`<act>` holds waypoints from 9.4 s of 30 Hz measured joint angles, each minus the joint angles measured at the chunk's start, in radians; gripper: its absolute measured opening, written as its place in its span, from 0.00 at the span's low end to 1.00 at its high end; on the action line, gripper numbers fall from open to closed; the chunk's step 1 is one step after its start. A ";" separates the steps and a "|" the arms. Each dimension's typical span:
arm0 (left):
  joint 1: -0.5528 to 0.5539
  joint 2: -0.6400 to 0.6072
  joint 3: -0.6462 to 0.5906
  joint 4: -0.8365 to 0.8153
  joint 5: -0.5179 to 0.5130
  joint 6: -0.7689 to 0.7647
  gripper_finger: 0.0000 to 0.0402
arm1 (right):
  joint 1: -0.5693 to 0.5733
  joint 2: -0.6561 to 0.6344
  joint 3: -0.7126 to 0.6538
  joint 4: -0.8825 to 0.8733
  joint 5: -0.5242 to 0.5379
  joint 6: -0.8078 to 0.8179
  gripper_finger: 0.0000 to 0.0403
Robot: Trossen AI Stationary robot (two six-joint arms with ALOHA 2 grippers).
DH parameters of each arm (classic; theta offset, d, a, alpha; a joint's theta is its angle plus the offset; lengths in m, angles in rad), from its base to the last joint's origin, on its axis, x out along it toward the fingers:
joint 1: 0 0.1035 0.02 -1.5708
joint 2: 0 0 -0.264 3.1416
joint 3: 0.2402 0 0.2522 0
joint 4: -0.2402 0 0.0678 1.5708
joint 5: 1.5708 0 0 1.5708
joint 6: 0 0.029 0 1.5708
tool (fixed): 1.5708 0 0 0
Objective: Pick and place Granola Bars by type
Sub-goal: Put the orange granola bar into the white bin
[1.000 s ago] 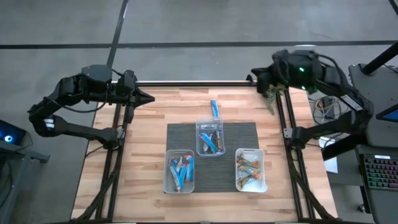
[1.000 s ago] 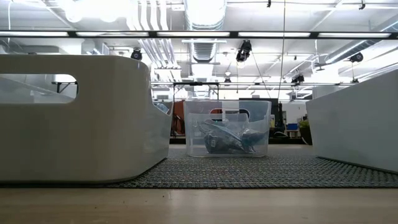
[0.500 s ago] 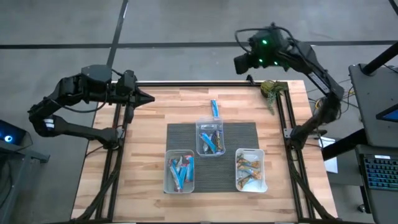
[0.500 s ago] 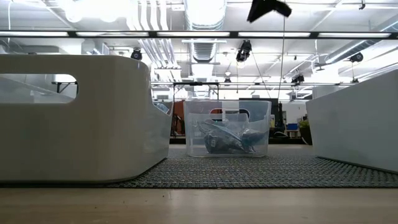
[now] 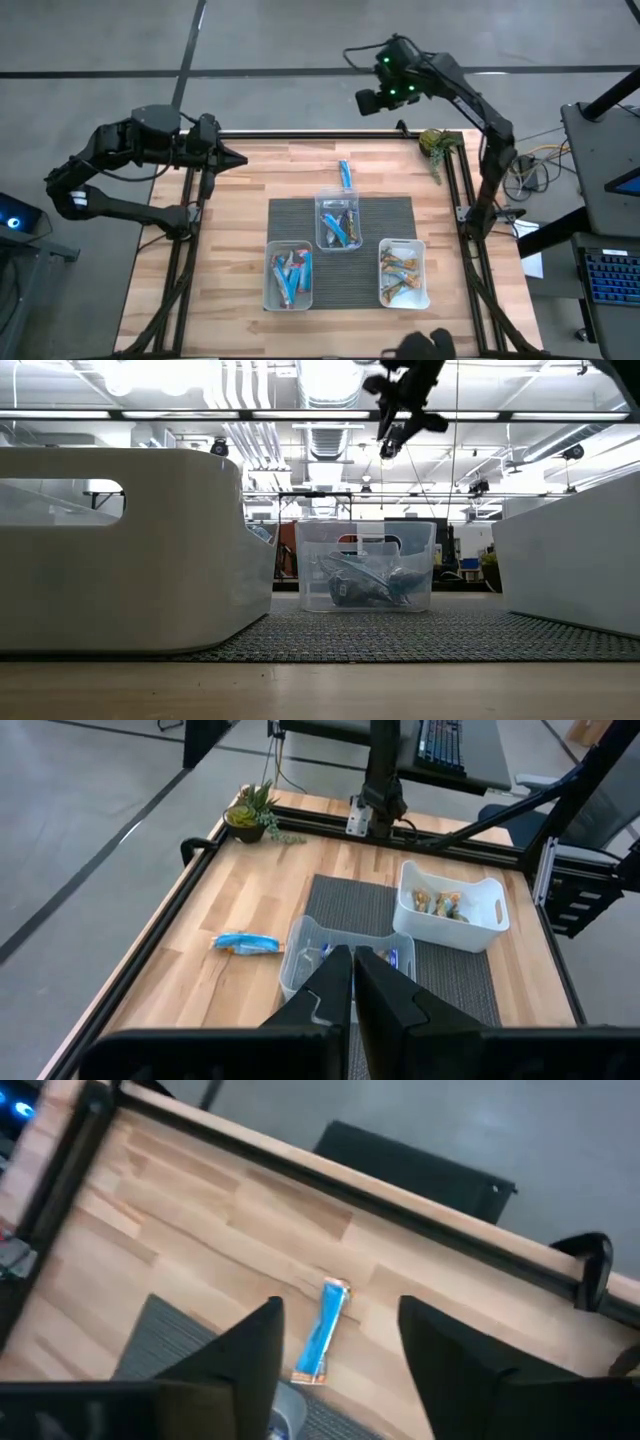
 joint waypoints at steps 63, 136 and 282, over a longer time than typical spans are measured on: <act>0.000 -0.001 0.000 -0.065 -0.135 -0.147 0.00 | 0.130 0.556 -0.036 -0.002 -0.002 0.324 0.74; 0.000 -0.002 0.000 -0.066 -0.135 -0.164 0.00 | 0.044 0.554 -0.160 0.140 -0.249 0.348 0.74; 0.000 -0.001 0.001 -0.071 -0.071 -0.105 0.00 | 0.487 -0.245 -0.169 -0.098 -0.179 0.162 0.13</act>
